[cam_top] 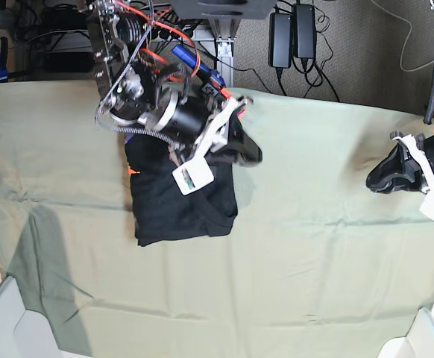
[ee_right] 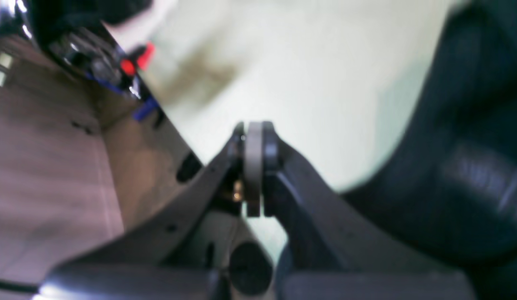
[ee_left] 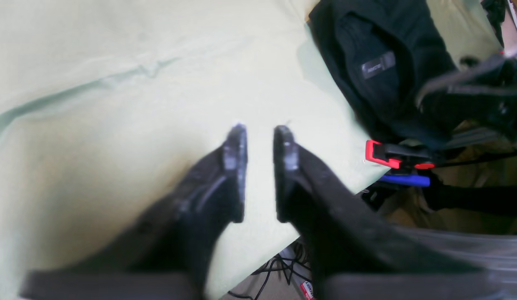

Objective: Fold the T-shirt properly

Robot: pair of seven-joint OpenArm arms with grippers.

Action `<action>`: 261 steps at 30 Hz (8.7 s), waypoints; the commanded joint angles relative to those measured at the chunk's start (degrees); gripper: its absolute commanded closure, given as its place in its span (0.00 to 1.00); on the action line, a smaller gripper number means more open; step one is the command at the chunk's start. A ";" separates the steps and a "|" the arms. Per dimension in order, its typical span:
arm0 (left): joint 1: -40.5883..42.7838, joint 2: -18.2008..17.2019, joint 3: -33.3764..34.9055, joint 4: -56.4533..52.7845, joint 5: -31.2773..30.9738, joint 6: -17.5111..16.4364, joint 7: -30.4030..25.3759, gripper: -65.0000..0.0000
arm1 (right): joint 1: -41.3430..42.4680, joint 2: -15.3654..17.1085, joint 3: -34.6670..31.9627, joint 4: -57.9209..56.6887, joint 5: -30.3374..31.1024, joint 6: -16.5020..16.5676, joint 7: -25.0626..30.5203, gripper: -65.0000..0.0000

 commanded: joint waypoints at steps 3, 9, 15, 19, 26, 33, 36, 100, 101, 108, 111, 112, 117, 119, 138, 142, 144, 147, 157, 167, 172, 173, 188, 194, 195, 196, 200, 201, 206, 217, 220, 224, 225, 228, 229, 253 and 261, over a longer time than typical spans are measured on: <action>-0.61 -1.11 -0.44 1.99 -2.25 -1.13 -0.63 1.00 | 5.53 -2.23 3.45 1.42 -0.24 4.85 2.01 1.00; -0.11 -0.20 1.29 14.69 -1.66 -1.13 -0.24 1.00 | 15.89 -3.89 11.45 -0.66 -13.46 4.74 6.23 1.00; -0.17 0.20 18.08 22.05 9.92 -1.13 -3.96 1.00 | 25.62 -1.84 18.36 -15.89 -16.98 4.74 9.42 1.00; -0.17 0.48 29.64 21.64 23.39 -1.13 -9.97 1.00 | 31.54 2.71 19.10 -26.34 -18.40 4.76 11.65 1.00; -0.13 5.31 44.70 21.62 34.32 -1.13 -11.61 1.00 | 39.69 7.19 19.06 -39.01 -24.33 4.74 15.15 1.00; -0.13 12.26 54.49 17.11 41.38 -1.13 -14.60 1.00 | 44.59 7.67 16.83 -50.45 -25.53 4.74 17.25 1.00; -0.17 15.50 56.57 13.29 43.50 -1.13 -16.24 1.00 | 44.92 7.65 13.73 -51.95 -25.57 4.74 18.86 1.00; -39.95 14.12 48.85 -35.69 54.05 3.19 -29.49 1.00 | 26.80 18.32 -2.14 -32.35 -4.39 4.72 -0.57 1.00; -40.19 13.70 48.81 -35.60 53.59 4.04 -28.50 1.00 | 26.21 18.32 -1.18 -31.67 -4.81 4.72 -0.57 1.00; -40.28 8.79 43.65 -31.01 49.00 5.25 -24.22 1.00 | 25.29 18.34 8.90 -30.56 -4.76 4.72 -1.64 1.00; -40.24 6.86 39.17 -28.41 42.86 4.94 -20.15 1.00 | 25.29 18.38 13.51 -29.66 -2.21 4.74 -3.72 1.00; -40.11 6.34 37.62 -27.21 39.91 4.02 -18.84 1.00 | 25.27 18.53 14.78 -29.20 -0.26 4.76 -4.31 1.00; -38.51 4.57 30.80 -18.12 28.26 -0.07 -13.29 1.00 | 25.27 19.93 18.97 -25.11 6.10 4.92 -7.13 1.00; -36.98 4.57 28.15 -14.12 26.08 -1.13 -12.17 1.00 | 25.27 19.89 19.65 -23.47 8.04 5.01 -7.91 1.00; -17.00 -0.20 13.16 -6.12 18.05 -1.13 -9.75 1.00 | 17.68 15.41 18.38 -16.15 9.79 5.40 -8.22 1.00; -13.51 -0.15 10.14 -6.12 17.42 -1.13 -9.77 1.00 | 18.67 12.52 17.90 -16.24 10.49 5.99 -6.51 1.00; -12.66 -0.09 10.12 -6.12 17.38 -1.13 -9.79 1.00 | 20.13 10.12 16.59 -16.39 10.05 6.01 -6.03 1.00; -12.37 0.66 10.12 -6.12 16.94 -1.13 -9.84 1.00 | 22.80 6.23 12.98 -18.49 6.27 6.01 -3.89 1.00; -12.70 7.08 10.19 -6.38 20.09 -1.13 -14.10 1.00 | 31.17 1.51 5.64 -33.64 -15.19 5.92 6.97 1.00; -12.61 8.70 10.19 -6.40 20.11 -1.13 -14.03 1.00 | 31.80 7.43 5.73 -36.50 -16.13 5.92 7.13 1.00; -12.55 8.68 10.19 -6.40 21.33 -1.13 -14.01 1.00 | 31.78 9.77 6.88 -36.52 -16.04 5.77 7.15 1.00; -12.52 8.70 10.19 -6.40 21.31 -1.13 -14.01 1.00 | 31.78 9.79 6.88 -36.52 -16.00 5.79 7.13 1.00; -12.37 4.96 10.05 -6.40 22.25 -1.13 -12.74 1.00 | 31.95 -4.42 5.27 -29.05 -2.51 5.97 2.21 1.00; -12.35 1.33 9.94 -6.38 22.16 -1.13 -12.26 1.00 | 32.02 -7.58 1.25 -35.98 -14.58 5.90 8.98 1.00; -12.35 0.85 9.94 -6.40 22.16 -1.13 -12.09 1.00 | 32.11 -7.58 0.70 -38.03 -16.39 5.90 10.27 1.00; -12.35 0.55 9.94 -6.40 22.18 -1.13 -11.89 1.00 | 32.13 -7.61 0.20 -40.13 -17.68 5.86 11.23 1.00; -12.35 -0.20 9.07 -6.40 21.99 -1.13 -11.87 1.00 | 32.13 -7.63 -2.64 -47.91 -20.28 5.81 15.87 1.00; -12.35 -0.17 8.61 -6.40 21.62 -1.13 -11.69 1.00 | 32.13 -7.67 -3.54 -49.40 -21.44 5.79 16.70 1.00; -12.35 -0.20 6.84 -6.40 19.96 -1.13 -10.91 1.00 | 32.11 -7.72 -4.92 -50.64 -23.37 5.77 17.05 1.00; -11.43 -1.11 2.10 -6.36 9.81 -1.13 -4.52 1.00 | 31.87 -7.43 -4.85 -32.17 -20.17 5.77 8.61 1.00; -9.51 -2.71 -0.90 -6.32 7.67 -1.13 -3.82 1.00 | 30.80 -5.62 -4.68 -26.21 -20.13 5.77 4.85 1.00; -5.40 -4.24 -5.22 -6.32 5.99 -1.13 -2.89 1.00 | 26.16 0.46 -3.52 -17.86 -20.15 5.73 1.73 1.00; -4.22 -4.57 -6.32 -6.32 5.84 -1.13 -2.89 1.00 | 24.39 2.25 -2.67 -16.06 -20.11 5.70 1.62 1.00; -0.57 -4.79 -9.99 -6.32 5.79 -1.13 -2.93 1.00 | 17.77 5.88 2.16 -11.41 -17.94 5.55 1.49 1.00; 0.68 -4.79 -11.02 -6.32 5.55 -1.13 -2.91 1.00 | 15.30 6.67 4.24 -9.94 -16.79 5.57 1.42 1.00; 27.74 -2.99 -13.92 -6.34 11.69 -1.13 -2.93 1.00 | -32.98 9.94 39.34 7.85 0.48 5.75 -2.75 1.00; 35.91 1.84 -13.75 -6.34 20.33 -1.13 -6.23 1.00 | -44.76 9.92 36.09 1.22 0.13 5.66 -2.93 1.00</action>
